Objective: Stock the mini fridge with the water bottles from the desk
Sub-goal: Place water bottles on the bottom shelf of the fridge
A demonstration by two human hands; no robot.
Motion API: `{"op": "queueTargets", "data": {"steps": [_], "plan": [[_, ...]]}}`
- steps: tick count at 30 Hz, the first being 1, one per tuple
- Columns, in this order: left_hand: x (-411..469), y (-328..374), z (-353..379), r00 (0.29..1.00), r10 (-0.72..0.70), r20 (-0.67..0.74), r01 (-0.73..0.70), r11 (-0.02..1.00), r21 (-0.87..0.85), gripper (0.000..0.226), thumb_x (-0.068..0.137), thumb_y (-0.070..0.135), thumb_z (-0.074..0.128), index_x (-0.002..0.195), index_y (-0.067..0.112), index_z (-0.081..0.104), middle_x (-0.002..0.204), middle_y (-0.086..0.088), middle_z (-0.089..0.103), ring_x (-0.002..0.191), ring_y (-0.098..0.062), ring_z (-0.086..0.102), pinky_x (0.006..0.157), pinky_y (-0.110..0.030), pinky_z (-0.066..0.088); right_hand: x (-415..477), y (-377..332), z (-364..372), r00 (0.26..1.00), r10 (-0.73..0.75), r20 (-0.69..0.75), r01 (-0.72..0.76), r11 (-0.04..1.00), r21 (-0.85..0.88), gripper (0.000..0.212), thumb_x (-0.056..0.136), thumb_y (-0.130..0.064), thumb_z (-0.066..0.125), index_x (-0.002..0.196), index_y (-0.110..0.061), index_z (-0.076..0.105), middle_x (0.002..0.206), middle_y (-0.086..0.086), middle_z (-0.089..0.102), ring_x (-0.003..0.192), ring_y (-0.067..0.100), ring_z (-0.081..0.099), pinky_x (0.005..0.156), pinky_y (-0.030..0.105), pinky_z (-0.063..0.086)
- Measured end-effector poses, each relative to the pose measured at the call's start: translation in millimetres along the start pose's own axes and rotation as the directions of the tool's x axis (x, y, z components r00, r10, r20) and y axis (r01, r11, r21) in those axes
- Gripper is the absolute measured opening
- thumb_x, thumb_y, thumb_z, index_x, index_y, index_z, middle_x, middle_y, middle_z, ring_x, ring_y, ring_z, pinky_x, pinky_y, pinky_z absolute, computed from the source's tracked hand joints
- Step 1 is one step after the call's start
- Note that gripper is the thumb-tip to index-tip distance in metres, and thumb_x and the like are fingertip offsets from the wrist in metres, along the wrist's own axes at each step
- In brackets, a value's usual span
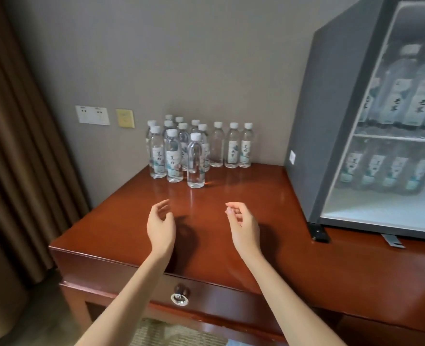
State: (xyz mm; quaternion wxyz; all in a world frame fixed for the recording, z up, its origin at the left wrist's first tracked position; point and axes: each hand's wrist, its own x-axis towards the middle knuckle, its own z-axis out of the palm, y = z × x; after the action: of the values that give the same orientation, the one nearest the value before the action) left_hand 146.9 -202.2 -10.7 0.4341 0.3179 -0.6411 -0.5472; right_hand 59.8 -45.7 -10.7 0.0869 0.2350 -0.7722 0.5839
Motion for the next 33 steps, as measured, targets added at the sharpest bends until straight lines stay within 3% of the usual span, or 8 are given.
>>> {"op": "queueTargets", "data": {"steps": [9, 14, 19, 21, 24, 25, 29, 33], "plan": [[38.0, -3.0, 37.1, 0.996, 0.038, 0.084, -0.041, 0.999, 0.035, 0.039, 0.081, 0.001, 0.054, 0.116, 0.019, 0.06, 0.114, 0.001, 0.064, 0.1, -0.01, 0.062, 0.095, -0.032, 0.049, 56.7, 5.3, 61.8, 0.985, 0.126, 0.114, -0.144, 0.976, 0.162, 0.025, 0.094, -0.033, 0.059, 0.117, -0.022, 0.06, 0.097, -0.012, 0.062, 0.09, 0.007, 0.06, 0.082, 0.023, 0.048], [62.5, -6.1, 60.2, 0.983, 0.079, 0.165, -0.078, 0.997, -0.011, 0.046, 0.084, 0.0, 0.057, 0.128, 0.013, 0.056, 0.123, 0.003, 0.061, 0.109, -0.008, 0.059, 0.094, -0.024, 0.05, 93.1, 11.6, 92.3, 0.979, 0.119, 0.163, -0.155, 0.961, 0.227, 0.034, 0.098, -0.03, 0.054, 0.129, -0.019, 0.055, 0.126, -0.004, 0.06, 0.108, 0.006, 0.057, 0.102, 0.031, 0.045], [84.4, -9.6, 83.4, 0.961, 0.105, 0.255, -0.078, 0.99, -0.115, 0.054, 0.083, -0.008, 0.056, 0.13, 0.02, 0.05, 0.114, 0.017, 0.06, 0.099, 0.014, 0.058, 0.083, -0.004, 0.045, 121.7, 16.2, 109.4, 0.975, 0.13, 0.18, -0.181, 0.936, 0.302, 0.042, 0.101, -0.027, 0.048, 0.141, -0.016, 0.045, 0.145, -0.002, 0.048, 0.13, 0.011, 0.047, 0.113, 0.033, 0.035], [92.7, -12.3, 91.6, 0.956, 0.119, 0.267, -0.091, 0.989, -0.113, 0.056, 0.083, -0.006, 0.059, 0.131, 0.022, 0.048, 0.113, 0.021, 0.058, 0.103, 0.014, 0.058, 0.086, -0.009, 0.047, 130.2, 19.3, 113.9, 0.972, 0.133, 0.192, -0.195, 0.916, 0.352, 0.043, 0.102, -0.029, 0.045, 0.144, -0.018, 0.042, 0.146, -0.005, 0.044, 0.131, 0.004, 0.043, 0.112, 0.024, 0.032], [104.6, -16.0, 102.3, 0.967, 0.121, 0.224, -0.11, 0.992, -0.062, 0.06, 0.084, 0.003, 0.064, 0.139, 0.015, 0.045, 0.129, 0.007, 0.055, 0.12, -0.01, 0.055, 0.102, -0.033, 0.047, 142.6, 24.1, 119.2, 0.975, 0.116, 0.191, -0.185, 0.898, 0.399, 0.043, 0.103, -0.031, 0.042, 0.145, -0.022, 0.04, 0.141, -0.013, 0.043, 0.117, -0.019, 0.042, 0.098, 0.004, 0.031], [108.5, -17.7, 105.7, 0.969, 0.134, 0.207, -0.131, 0.991, -0.029, 0.061, 0.084, 0.008, 0.067, 0.141, 0.016, 0.044, 0.134, 0.002, 0.053, 0.123, -0.015, 0.054, 0.104, -0.039, 0.045, 146.4, 25.4, 121.3, 0.975, 0.109, 0.192, -0.179, 0.899, 0.4, 0.043, 0.103, -0.031, 0.041, 0.145, -0.022, 0.039, 0.143, -0.014, 0.041, 0.119, -0.019, 0.041, 0.101, 0.005, 0.031], [120.8, -20.3, 117.2, 0.976, 0.179, 0.127, -0.189, 0.98, 0.067, 0.065, 0.083, 0.025, 0.074, 0.141, 0.021, 0.044, 0.137, 0.003, 0.054, 0.125, -0.014, 0.052, 0.104, -0.04, 0.043, 158.9, 26.7, 128.0, 0.981, 0.075, 0.18, -0.138, 0.918, 0.371, 0.048, 0.105, -0.028, 0.037, 0.15, -0.015, 0.031, 0.156, 0.001, 0.033, 0.143, 0.011, 0.03, 0.12, 0.038, 0.025], [130.2, -22.9, 125.0, 0.985, 0.134, 0.109, -0.142, 0.987, 0.074, 0.072, 0.079, 0.034, 0.077, 0.141, 0.023, 0.043, 0.137, 0.005, 0.054, 0.125, -0.01, 0.051, 0.105, -0.038, 0.042, 165.1, 29.5, 131.0, 0.98, 0.064, 0.19, -0.127, 0.931, 0.343, 0.051, 0.105, -0.032, 0.036, 0.152, -0.016, 0.026, 0.159, -0.002, 0.025, 0.146, 0.009, 0.022, 0.121, 0.037, 0.019]]}}
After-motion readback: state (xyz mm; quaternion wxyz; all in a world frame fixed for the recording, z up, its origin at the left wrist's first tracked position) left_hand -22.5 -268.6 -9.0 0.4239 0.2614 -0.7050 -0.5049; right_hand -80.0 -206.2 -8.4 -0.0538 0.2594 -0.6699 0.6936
